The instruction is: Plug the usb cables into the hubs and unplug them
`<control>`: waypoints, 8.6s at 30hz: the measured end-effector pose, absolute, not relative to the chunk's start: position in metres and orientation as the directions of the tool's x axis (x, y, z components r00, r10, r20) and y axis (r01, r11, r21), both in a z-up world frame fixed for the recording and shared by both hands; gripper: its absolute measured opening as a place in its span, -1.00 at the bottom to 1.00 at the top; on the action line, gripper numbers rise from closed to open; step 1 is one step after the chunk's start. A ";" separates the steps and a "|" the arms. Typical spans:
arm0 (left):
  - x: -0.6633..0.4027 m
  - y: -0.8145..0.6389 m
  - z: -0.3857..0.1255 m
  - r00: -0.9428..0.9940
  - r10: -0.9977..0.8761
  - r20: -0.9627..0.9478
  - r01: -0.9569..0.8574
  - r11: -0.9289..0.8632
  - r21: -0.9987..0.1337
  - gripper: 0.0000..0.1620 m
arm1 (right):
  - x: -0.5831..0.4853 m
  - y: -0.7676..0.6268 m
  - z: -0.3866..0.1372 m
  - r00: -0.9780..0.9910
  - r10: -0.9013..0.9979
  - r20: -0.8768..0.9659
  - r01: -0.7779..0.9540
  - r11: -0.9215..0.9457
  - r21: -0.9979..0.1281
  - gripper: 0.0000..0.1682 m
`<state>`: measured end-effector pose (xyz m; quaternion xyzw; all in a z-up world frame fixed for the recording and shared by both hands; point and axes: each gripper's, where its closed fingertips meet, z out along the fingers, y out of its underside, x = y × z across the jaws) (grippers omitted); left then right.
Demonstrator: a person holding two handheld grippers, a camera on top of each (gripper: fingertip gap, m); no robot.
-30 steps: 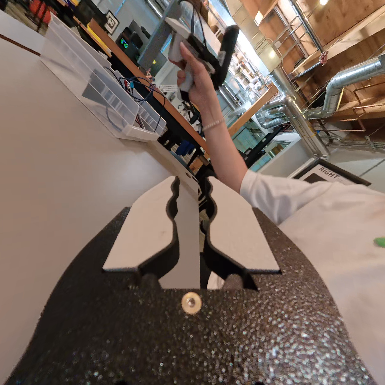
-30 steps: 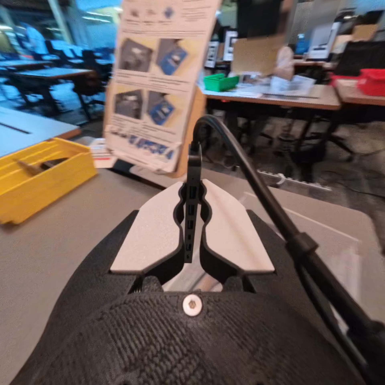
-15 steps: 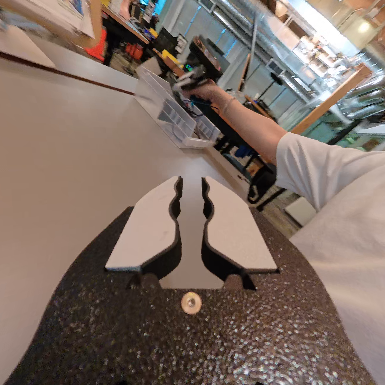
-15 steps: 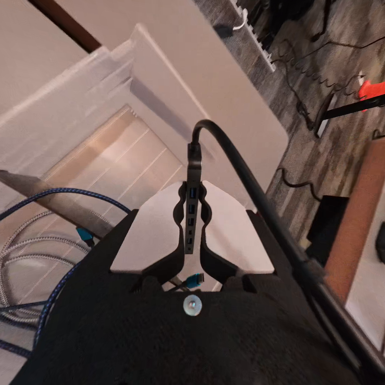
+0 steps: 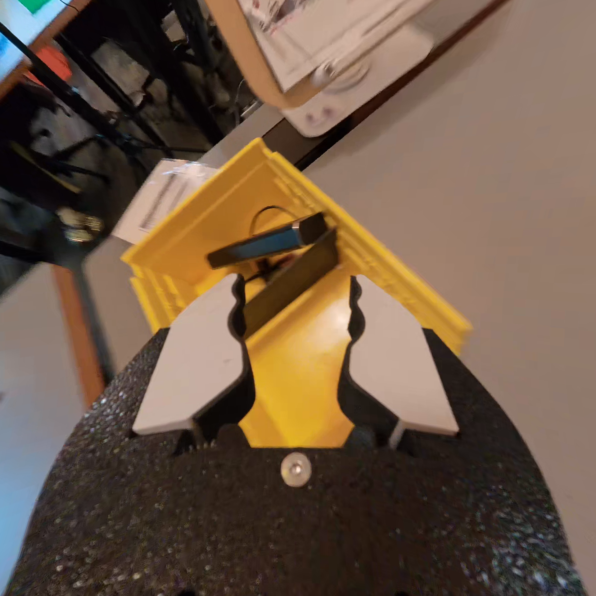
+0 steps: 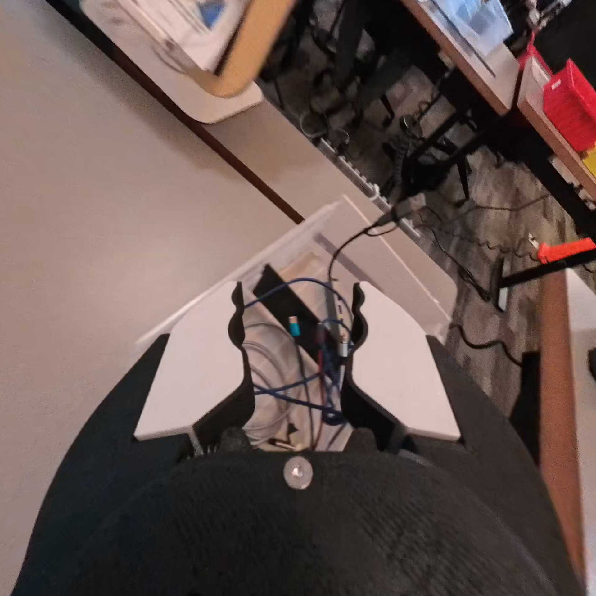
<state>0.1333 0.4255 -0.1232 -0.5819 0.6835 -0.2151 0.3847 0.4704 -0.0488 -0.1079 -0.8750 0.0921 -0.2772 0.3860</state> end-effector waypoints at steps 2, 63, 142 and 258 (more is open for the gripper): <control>0.149 0.452 -0.127 -0.106 -0.885 -0.452 -0.676 0.398 -0.621 -0.17 | 0.419 -0.040 -0.121 0.874 -0.306 0.377 0.107 -0.636 -0.764 -0.23; 0.156 0.150 -0.023 -0.442 -0.519 0.732 -0.310 -0.677 -0.667 -0.66 | 0.179 0.082 -0.100 0.932 -0.050 0.360 0.360 0.005 -0.933 -0.02; 0.139 0.110 -0.107 -0.458 -0.871 0.178 -0.176 -0.108 -0.978 -0.62 | 0.249 0.018 -0.114 0.996 0.033 0.079 0.078 0.040 -0.996 -0.26; 0.171 0.082 -0.168 -0.513 -0.858 0.024 -0.327 0.170 -0.930 -0.25 | 0.146 0.034 -0.055 0.956 0.215 0.199 0.197 0.031 -0.980 -0.58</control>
